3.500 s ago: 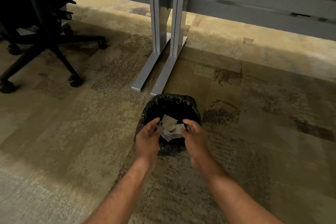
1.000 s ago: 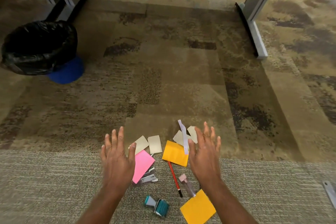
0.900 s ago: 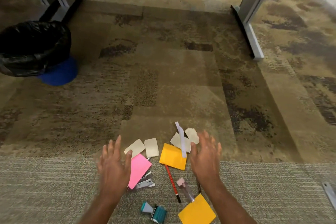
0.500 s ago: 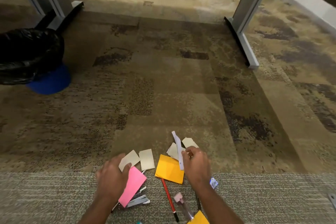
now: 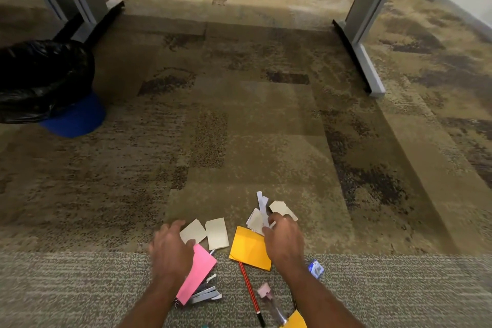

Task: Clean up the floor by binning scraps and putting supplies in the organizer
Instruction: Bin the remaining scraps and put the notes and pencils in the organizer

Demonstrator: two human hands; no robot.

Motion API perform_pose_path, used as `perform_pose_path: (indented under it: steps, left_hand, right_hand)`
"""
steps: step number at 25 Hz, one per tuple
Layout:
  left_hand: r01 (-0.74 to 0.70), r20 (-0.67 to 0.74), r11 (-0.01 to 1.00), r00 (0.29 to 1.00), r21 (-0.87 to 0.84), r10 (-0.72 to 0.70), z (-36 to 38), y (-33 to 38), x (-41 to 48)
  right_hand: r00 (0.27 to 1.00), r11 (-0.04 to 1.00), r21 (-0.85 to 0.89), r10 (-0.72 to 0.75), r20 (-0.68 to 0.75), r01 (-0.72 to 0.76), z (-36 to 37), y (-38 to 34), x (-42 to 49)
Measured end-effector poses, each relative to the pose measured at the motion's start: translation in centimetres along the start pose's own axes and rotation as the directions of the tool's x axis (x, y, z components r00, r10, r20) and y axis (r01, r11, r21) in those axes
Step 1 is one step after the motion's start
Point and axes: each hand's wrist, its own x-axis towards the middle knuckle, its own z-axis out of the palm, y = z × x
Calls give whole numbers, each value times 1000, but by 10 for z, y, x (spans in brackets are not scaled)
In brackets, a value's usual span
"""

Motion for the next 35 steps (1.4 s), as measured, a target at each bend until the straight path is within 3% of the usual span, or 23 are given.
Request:
perform_pose_path:
  steps: [4,7,11,14,16,19,24,30,35]
  left_hand:
    - [12,26,1000,1000,-22,-11,2,1,1]
    - [24,-26,978,999,-206,-30,2,1,5]
    - [79,-115,789,976,-610,-186,-4,11,1]
    - [200,72,615,971,-762,-227,2,20,0]
    - [299,207,593,953,-747,-221,10,22,-2]
    - [352,268,633,936,-690,-228,20,24,-7]
    - [391,283,630,921,-672,-269,31,33,-8]
    - [432,314,586,902,-686,-298,37,34,-9]
    - [458,346,523,888,-719,-303,36,35,-7]
  right_hand:
    - [997,991,133,-5,82,-6,-4,0,3]
    - [984,968,249,-28,177,-17,-8,2,7]
    - [920,986,156,-5,391,-61,-15,9,16]
    - [910,992,65,76,407,-112,-20,8,22]
    - [951,994,22,96,292,-107,-21,2,21]
    - [986,999,40,7,168,-13,-20,-6,18]
    - [976,996,-73,-29,215,46,-14,-2,13]
    - [961,999,-43,-18,274,31,-17,4,16]
    - [976,1000,3,-20,217,20,-19,0,17]
